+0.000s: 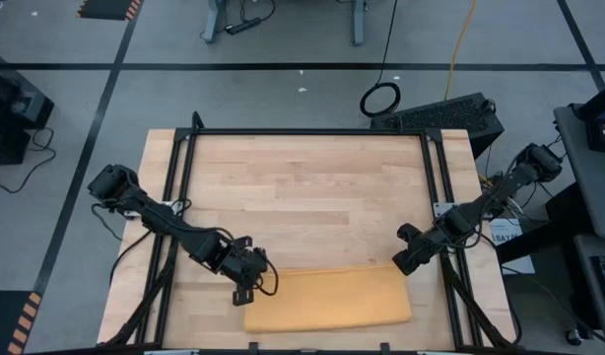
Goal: Roll towel
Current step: Roll the yellow towel
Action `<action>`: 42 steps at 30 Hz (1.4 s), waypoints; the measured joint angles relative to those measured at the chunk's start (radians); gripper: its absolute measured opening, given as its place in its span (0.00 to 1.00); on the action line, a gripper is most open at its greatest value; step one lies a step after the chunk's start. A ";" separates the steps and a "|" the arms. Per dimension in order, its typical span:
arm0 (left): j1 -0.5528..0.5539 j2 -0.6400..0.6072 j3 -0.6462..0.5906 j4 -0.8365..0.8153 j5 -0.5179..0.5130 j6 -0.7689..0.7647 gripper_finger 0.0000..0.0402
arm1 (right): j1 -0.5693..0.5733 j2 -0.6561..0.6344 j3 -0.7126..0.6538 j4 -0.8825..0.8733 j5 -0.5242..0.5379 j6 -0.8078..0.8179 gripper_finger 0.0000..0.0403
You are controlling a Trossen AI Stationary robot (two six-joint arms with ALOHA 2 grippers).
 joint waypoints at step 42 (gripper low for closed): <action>-0.128 0.106 -0.079 0.223 -0.073 -0.496 0.11 | 0.140 0.068 0.211 0.010 0.404 -0.240 0.11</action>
